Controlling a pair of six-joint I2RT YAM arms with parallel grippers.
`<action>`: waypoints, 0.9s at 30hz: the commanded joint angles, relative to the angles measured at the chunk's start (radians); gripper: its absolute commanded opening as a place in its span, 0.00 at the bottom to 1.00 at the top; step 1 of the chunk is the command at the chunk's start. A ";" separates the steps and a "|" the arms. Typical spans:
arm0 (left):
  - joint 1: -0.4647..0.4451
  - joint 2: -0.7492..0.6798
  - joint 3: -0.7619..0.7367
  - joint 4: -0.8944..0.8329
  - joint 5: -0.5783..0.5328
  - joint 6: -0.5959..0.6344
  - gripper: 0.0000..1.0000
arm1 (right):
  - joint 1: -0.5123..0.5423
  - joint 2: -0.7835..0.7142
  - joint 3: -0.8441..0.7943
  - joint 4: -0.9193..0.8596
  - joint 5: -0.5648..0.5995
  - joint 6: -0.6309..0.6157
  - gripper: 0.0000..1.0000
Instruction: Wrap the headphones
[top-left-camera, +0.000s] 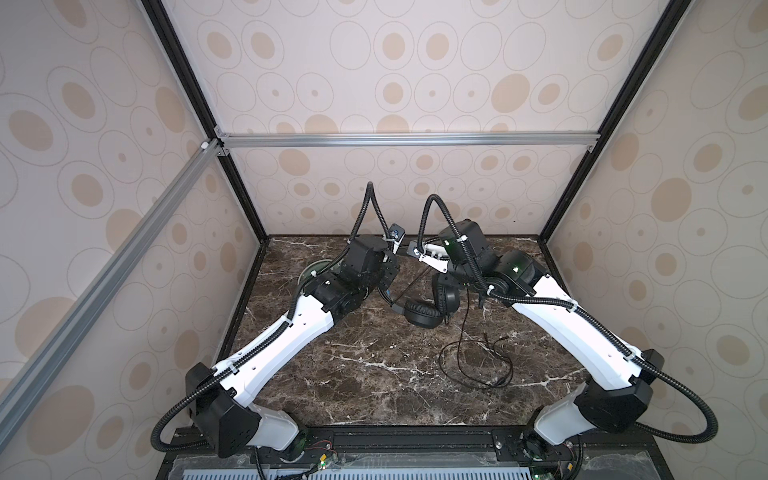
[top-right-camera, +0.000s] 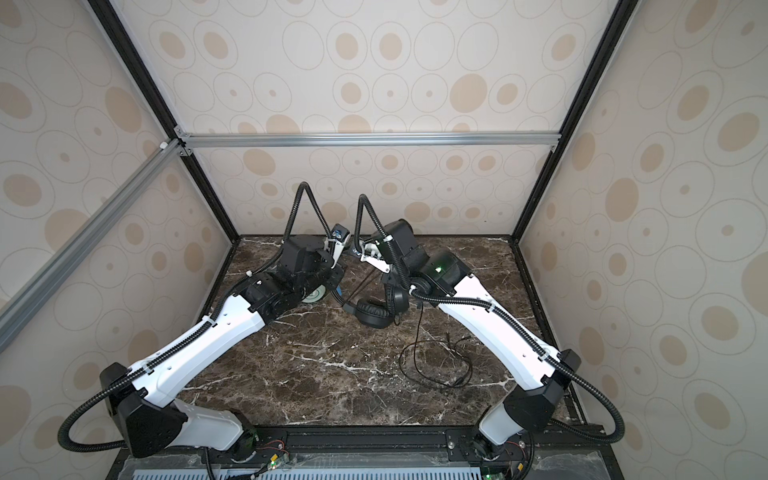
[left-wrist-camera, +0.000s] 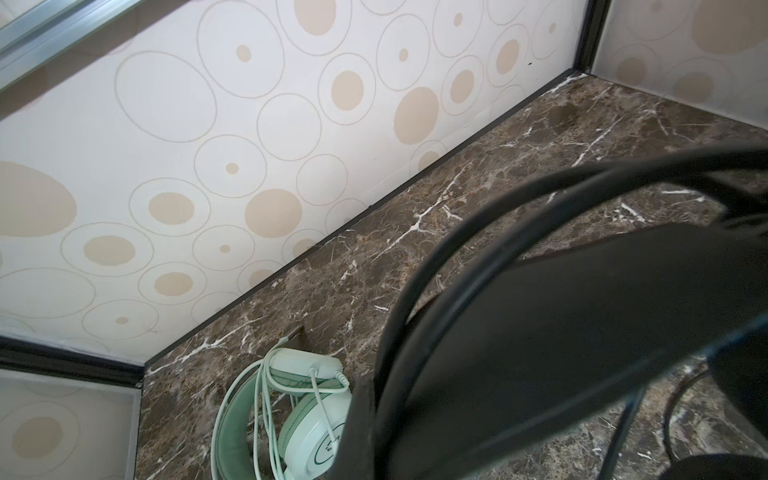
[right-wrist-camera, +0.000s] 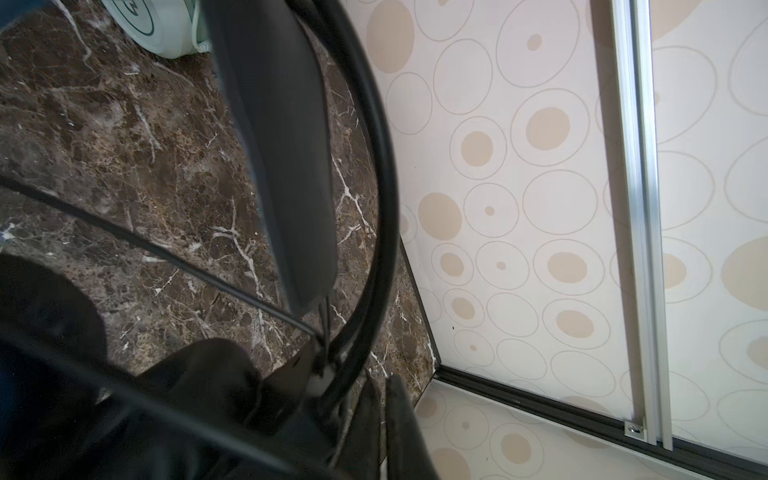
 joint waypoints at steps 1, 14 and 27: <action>0.003 -0.037 0.027 -0.061 0.020 0.048 0.00 | -0.020 -0.049 -0.004 0.076 0.081 -0.073 0.08; 0.003 -0.077 0.013 -0.066 0.028 0.034 0.00 | -0.117 -0.073 -0.024 0.077 -0.035 0.040 0.11; 0.011 -0.069 0.066 -0.056 0.061 -0.035 0.00 | -0.253 -0.174 -0.188 0.154 -0.156 0.279 0.09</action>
